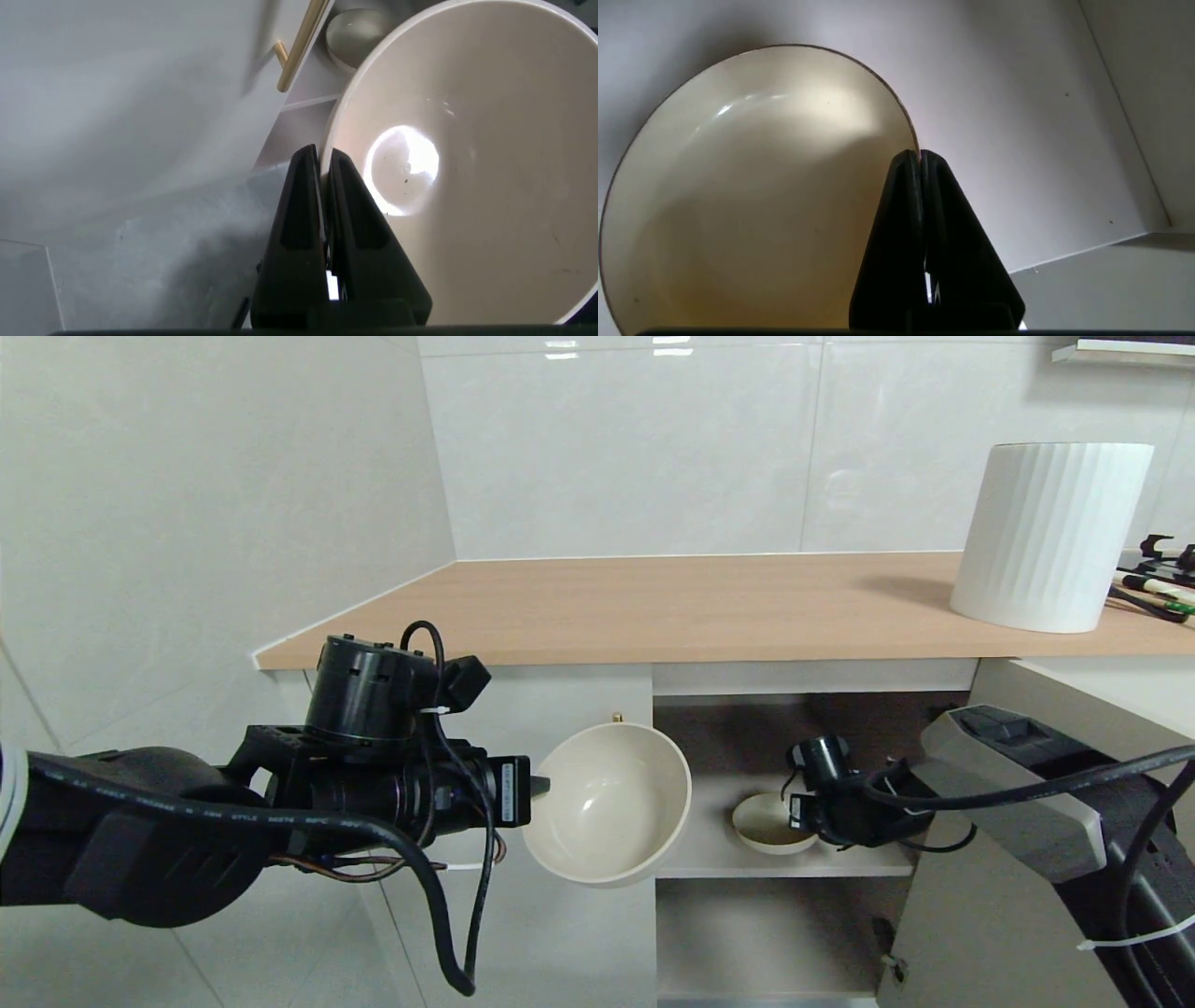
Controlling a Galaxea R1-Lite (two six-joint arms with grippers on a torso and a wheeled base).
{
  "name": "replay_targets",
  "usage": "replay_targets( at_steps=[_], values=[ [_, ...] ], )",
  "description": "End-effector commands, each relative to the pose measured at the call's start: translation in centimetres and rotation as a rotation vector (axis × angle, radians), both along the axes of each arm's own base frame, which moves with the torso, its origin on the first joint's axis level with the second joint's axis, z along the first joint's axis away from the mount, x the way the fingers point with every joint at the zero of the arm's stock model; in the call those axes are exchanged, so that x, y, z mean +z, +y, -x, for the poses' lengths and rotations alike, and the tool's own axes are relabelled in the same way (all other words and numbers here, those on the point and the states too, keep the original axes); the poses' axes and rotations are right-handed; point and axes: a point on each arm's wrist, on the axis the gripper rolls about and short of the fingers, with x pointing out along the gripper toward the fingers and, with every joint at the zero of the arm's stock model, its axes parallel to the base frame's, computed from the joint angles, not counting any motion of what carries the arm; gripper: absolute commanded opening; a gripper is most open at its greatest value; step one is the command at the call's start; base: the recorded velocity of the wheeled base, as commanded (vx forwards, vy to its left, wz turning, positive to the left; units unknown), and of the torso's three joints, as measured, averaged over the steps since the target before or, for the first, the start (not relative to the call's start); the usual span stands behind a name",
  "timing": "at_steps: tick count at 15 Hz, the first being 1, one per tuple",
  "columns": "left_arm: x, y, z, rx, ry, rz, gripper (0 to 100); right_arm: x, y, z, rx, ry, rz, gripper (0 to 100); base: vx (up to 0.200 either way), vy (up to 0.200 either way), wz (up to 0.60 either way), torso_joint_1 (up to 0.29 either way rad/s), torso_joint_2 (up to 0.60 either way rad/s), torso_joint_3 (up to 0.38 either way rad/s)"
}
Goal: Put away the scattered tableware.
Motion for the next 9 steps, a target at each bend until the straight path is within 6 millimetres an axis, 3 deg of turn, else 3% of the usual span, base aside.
replay_targets(
  at_steps=[1, 4, 5, 9],
  values=[
    [-0.05, -0.02, -0.02, 0.0, 0.001, 0.0, 0, -0.06, -0.03, -0.19, -0.003, -0.005, 0.0, 0, 0.0, 0.0, 0.0, 0.0, 0.0, 0.0],
    [-0.05, -0.02, -0.02, 0.0, 0.001, 0.0, 0, -0.01, 0.06, -0.27, -0.001, -0.008, -0.001, 0, 0.0, 0.0, 0.0, 0.0, 0.0, 0.0],
    [-0.05, -0.06, 0.0, -0.001, 0.001, 0.0, 0, 0.03, 0.07, -0.31, -0.001, -0.011, -0.002, 100, 0.0, 0.0, 0.0, 0.0, 0.0, 0.0],
    [-0.01, -0.03, -0.04, 0.0, 0.0, 0.001, 0, 0.36, 0.11, -0.43, -0.012, -0.023, -0.018, 100, 0.0, 0.0, 0.0, 0.0, 0.0, 0.0]
  ],
)
